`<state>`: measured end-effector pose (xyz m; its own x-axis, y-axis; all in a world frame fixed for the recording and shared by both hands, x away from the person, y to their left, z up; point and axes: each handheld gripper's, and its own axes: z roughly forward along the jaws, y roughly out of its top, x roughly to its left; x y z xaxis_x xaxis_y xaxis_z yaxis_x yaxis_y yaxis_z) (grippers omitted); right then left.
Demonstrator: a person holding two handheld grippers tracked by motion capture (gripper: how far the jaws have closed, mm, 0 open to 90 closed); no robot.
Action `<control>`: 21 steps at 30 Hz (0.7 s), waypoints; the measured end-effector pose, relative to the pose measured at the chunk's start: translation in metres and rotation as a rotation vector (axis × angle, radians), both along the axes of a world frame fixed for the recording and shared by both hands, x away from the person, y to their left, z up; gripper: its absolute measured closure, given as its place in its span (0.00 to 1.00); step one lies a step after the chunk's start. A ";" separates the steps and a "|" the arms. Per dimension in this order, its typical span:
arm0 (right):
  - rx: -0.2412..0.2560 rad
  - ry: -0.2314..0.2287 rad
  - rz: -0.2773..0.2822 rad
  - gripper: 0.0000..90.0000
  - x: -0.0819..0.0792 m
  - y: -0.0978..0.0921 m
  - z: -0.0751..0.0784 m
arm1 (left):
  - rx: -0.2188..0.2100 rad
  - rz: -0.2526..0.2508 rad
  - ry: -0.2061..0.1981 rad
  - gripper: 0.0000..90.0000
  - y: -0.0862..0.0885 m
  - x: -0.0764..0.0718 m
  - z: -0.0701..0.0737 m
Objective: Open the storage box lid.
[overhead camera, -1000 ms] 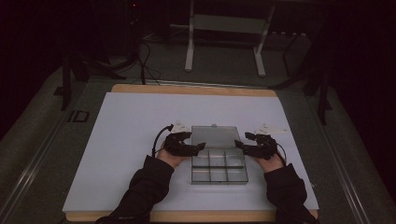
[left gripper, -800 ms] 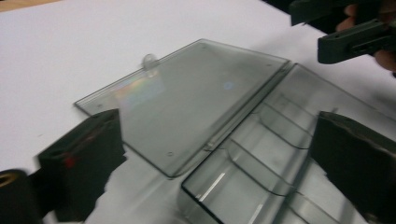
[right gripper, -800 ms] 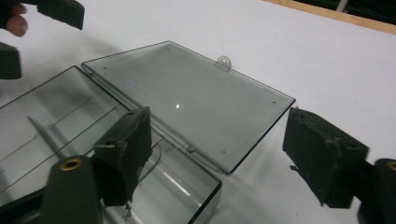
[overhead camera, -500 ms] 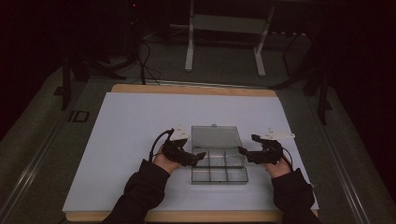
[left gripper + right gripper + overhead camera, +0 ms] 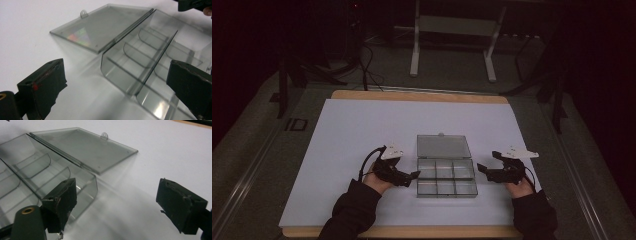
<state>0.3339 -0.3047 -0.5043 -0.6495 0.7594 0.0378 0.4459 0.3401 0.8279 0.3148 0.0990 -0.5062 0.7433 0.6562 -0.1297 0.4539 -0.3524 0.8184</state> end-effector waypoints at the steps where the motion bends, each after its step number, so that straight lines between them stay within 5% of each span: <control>1: 0.000 0.000 0.000 0.19 0.000 0.000 0.000 | 0.000 0.000 0.000 0.04 0.000 0.000 0.000; 11: -0.034 -0.007 -0.043 0.19 -0.013 -0.016 -0.014 | 0.024 0.019 0.026 0.04 0.012 -0.009 -0.015; 21: -0.061 -0.015 -0.050 0.19 -0.023 -0.026 -0.021 | 0.042 0.038 0.001 0.04 0.022 -0.020 -0.021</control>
<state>0.3105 -0.3312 -0.5256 -0.6106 0.7917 -0.0191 0.4510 0.3675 0.8134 0.2950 0.1208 -0.5276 0.7175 0.6890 -0.1025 0.4685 -0.3684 0.8030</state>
